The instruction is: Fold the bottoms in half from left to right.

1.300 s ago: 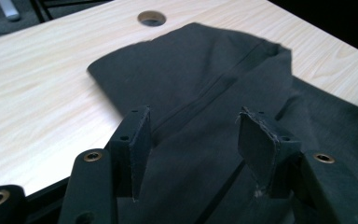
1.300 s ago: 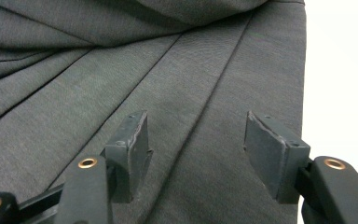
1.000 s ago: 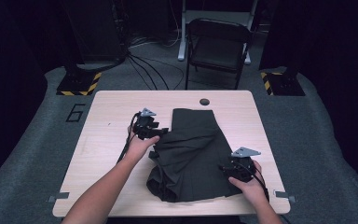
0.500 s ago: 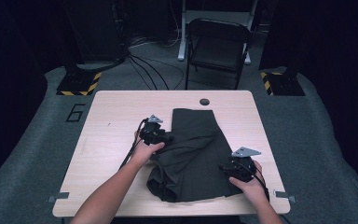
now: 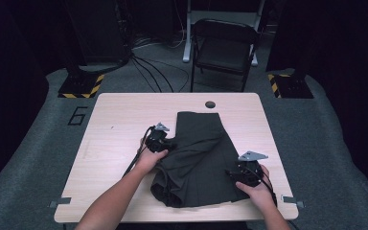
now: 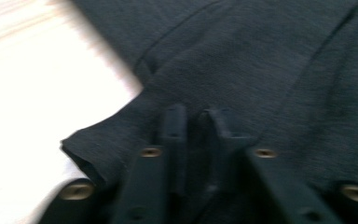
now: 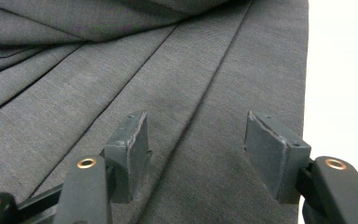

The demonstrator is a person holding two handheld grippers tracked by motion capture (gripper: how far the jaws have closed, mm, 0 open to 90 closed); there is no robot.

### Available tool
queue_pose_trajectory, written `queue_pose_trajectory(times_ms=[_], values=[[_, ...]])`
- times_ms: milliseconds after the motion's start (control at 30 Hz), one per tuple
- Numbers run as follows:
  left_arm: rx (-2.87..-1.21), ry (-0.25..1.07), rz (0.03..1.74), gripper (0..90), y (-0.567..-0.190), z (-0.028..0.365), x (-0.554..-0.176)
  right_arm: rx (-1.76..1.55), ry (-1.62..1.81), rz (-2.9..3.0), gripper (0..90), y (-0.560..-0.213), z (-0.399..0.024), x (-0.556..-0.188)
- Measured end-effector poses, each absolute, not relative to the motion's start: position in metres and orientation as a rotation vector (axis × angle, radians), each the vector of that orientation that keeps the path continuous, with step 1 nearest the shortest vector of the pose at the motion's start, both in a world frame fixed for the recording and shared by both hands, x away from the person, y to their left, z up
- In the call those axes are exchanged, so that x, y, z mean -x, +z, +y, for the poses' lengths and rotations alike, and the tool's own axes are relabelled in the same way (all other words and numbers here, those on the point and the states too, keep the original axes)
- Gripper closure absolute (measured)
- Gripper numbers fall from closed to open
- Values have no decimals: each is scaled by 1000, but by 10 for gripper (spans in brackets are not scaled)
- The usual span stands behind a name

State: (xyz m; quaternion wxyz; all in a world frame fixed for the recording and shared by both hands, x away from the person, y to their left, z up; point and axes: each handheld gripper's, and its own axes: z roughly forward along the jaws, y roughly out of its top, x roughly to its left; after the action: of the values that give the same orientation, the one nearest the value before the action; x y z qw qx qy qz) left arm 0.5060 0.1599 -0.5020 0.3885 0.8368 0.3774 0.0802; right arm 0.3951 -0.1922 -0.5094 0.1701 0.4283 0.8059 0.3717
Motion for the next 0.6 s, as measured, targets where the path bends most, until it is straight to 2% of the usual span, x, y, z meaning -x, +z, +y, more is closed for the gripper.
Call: queue_pose_trajectory(times_ms=[33, 167, 200, 233, 267, 300, 333, 367, 467, 600], values=[[-2138, 210, 950, 892, -501, 160, -505, -1217, 1056, 2289, 392, -510, -192, -395], [-2135, 231, 939, 887, -497, 161, -506, -1235, 1064, 2278, 392, -509, -193, -395], [-2131, 239, 942, 749, -496, 161, -507, -1234, 1064, 2277, 392, -509, -193, -395], [-2114, 250, 955, 749, -496, 162, -509, -1234, 1064, 2277, 392, -509, -193, -395], [-2081, 262, 959, 683, -495, 162, -510, -1233, 1063, 2278, 391, -509, -193, -395], [-2049, 270, 958, 575, -495, 162, -513, -1232, 1050, 2287, 390, -510, -193, -395], [-2049, 270, 958, 516, -495, 162, -513, -1235, 1049, 2291, 390, -510, -192, -395], [-2034, 265, 962, 516, -496, 160, -515, -1235, 1049, 2291, 390, -510, -192, -395], [-2068, 252, 956, 416, -499, 154, -522, -1238, 1055, 2292, 390, -511, -193, -395], [-2065, 246, 962, 410, -503, 148, -527, -1243, 1057, 2293, 390, -511, -193, -396]])
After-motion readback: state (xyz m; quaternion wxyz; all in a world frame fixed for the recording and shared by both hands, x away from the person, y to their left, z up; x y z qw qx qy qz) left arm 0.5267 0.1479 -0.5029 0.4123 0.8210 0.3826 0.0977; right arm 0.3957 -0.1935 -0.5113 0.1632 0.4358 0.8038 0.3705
